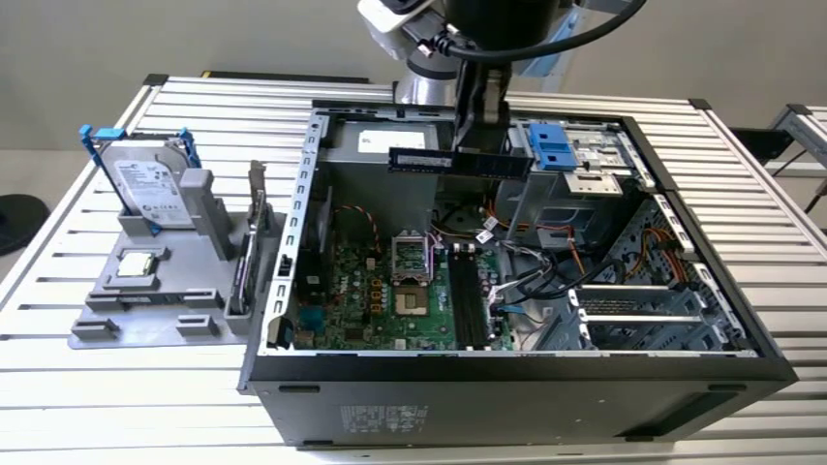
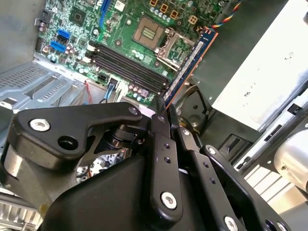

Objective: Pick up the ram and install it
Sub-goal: 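Insert the ram into the slot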

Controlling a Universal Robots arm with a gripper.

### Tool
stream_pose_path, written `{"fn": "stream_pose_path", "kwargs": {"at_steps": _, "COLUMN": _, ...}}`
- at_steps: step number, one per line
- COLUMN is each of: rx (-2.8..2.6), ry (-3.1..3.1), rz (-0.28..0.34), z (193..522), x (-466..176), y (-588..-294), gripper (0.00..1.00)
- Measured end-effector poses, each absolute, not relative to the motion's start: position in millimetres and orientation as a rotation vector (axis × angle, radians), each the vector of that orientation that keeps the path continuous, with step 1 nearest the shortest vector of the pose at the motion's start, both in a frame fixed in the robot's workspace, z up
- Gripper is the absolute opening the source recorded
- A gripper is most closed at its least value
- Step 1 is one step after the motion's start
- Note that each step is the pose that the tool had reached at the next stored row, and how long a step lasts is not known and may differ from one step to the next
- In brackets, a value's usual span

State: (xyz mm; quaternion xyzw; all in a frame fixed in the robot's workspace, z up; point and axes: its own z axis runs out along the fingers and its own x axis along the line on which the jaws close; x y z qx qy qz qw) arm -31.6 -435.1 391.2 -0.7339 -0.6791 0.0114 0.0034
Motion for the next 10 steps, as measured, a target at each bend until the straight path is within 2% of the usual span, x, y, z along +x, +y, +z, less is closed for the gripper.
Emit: {"fn": "stream_pose_path", "kwargs": {"at_steps": 10, "rx": -2.343, "ry": -2.081, "rz": 0.036, "z": 391.2, "x": -31.6, "y": -435.1, "gripper": 0.00}}
